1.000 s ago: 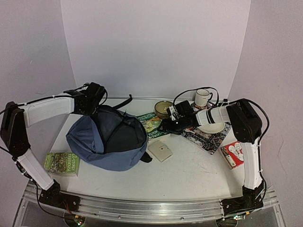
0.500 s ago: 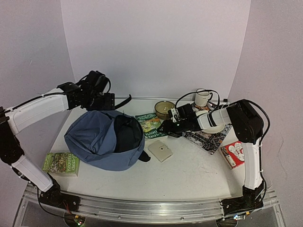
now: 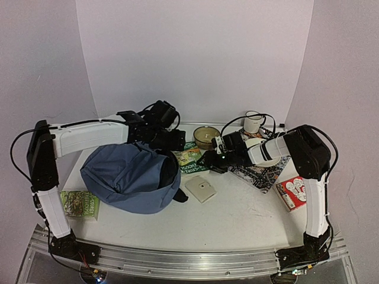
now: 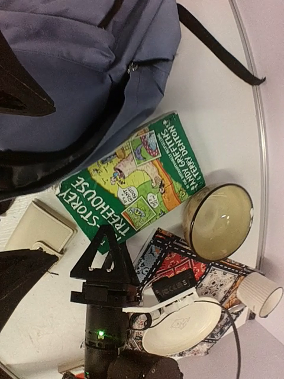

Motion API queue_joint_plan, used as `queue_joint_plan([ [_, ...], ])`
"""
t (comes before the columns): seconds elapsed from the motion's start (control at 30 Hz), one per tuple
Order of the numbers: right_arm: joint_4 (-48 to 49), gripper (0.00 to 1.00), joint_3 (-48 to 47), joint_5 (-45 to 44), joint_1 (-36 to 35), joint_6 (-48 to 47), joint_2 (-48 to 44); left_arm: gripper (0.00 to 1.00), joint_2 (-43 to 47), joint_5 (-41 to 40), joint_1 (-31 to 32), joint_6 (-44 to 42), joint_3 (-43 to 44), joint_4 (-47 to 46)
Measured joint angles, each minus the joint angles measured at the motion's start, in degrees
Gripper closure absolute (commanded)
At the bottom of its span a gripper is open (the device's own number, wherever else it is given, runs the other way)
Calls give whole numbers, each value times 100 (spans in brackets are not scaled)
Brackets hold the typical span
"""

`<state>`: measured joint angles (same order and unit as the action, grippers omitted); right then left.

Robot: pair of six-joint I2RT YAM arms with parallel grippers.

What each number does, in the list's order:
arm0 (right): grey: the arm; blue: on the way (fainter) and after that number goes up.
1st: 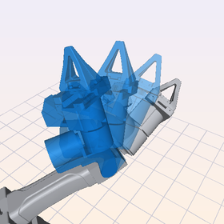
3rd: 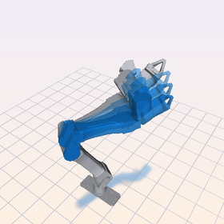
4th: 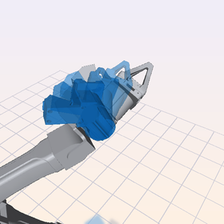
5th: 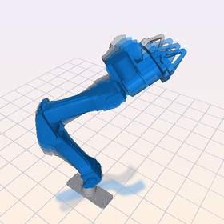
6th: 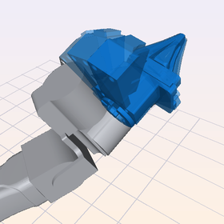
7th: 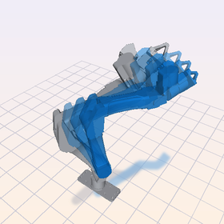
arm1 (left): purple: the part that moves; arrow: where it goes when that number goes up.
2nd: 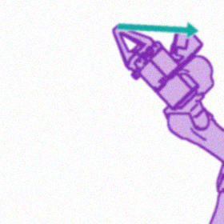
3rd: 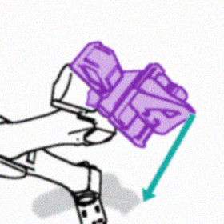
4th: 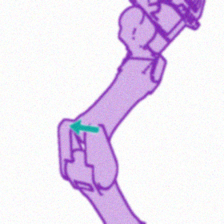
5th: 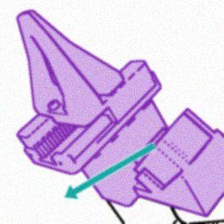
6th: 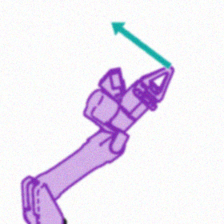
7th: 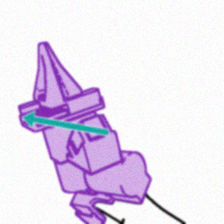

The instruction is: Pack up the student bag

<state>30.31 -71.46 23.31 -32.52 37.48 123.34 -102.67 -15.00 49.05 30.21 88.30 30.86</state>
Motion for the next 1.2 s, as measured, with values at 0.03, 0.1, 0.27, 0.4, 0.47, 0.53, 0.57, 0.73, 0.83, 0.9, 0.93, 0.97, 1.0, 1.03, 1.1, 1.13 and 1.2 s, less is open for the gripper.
queue_joint_plan([
  [0.03, 27, 35, 18, -2, -2, 11, -4, 20, -221, 11, 29, -37, 148, -45],
  [0.1, 100, 35, 61, -4, -4, 36, -10, 21, -618, 28, 51, -115, 386, -145],
  [0.27, 212, 35, 132, -14, -11, 96, -25, 23, -1458, 9, 45, -291, 708, -199],
  [0.4, 224, 35, 142, -15, -39, 128, -32, 30, -1901, -34, 40, -344, 760, -197],
  [0.47, 226, 35, 144, -13, -57, 136, -32, 35, -2041, -91, 38, -342, 766, -199],
  [0.53, 227, 35, 146, -13, -72, 139, -34, 42, -2147, -158, 35, -336, 769, -202],
  [0.57, 229, 35, 146, -13, -77, 141, -34, 45, -2183, -165, 25, -328, 769, -202],
  [0.73, 246, 35, 146, 33, -101, 211, -34, 60, -2307, -36, -170, -88, 716, -282],
  [0.83, 274, 35, 153, 95, -117, 322, -34, 64, -2363, 197, -298, 38, 581, -397],
  [0.9, 318, 35, 171, 145, -124, 433, -32, 66, -2378, 337, -361, 140, 482, -540],
  [0.93, 363, 35, 194, 172, -124, 492, -34, 67, -2375, 394, -379, 179, 445, -604],
  [0.97, 419, 35, 220, 184, -122, 549, -34, 68, -2372, 436, -395, 229, 408, -670],
  [1.0, 486, 35, 252, 196, -122, 607, -34, 68, -2361, 479, -407, 275, 363, -733],
  [1.03, 578, 35, 295, 213, -117, 679, -34, 69, -2344, 515, -418, 319, 314, -795],
  [1.1, 813, 36, 413, 251, -107, 815, -34, 70, -2292, 617, -446, 417, 190, -948],
  [1.13, 937, 37, 475, 279, -98, 881, -36, 71, -2266, 676, -466, 452, 125, -1024],
  [1.2, 1178, 37, 615, 330, -87, 1001, -54, 71, -2212, 812, -509, 530, -4, -1179],
])
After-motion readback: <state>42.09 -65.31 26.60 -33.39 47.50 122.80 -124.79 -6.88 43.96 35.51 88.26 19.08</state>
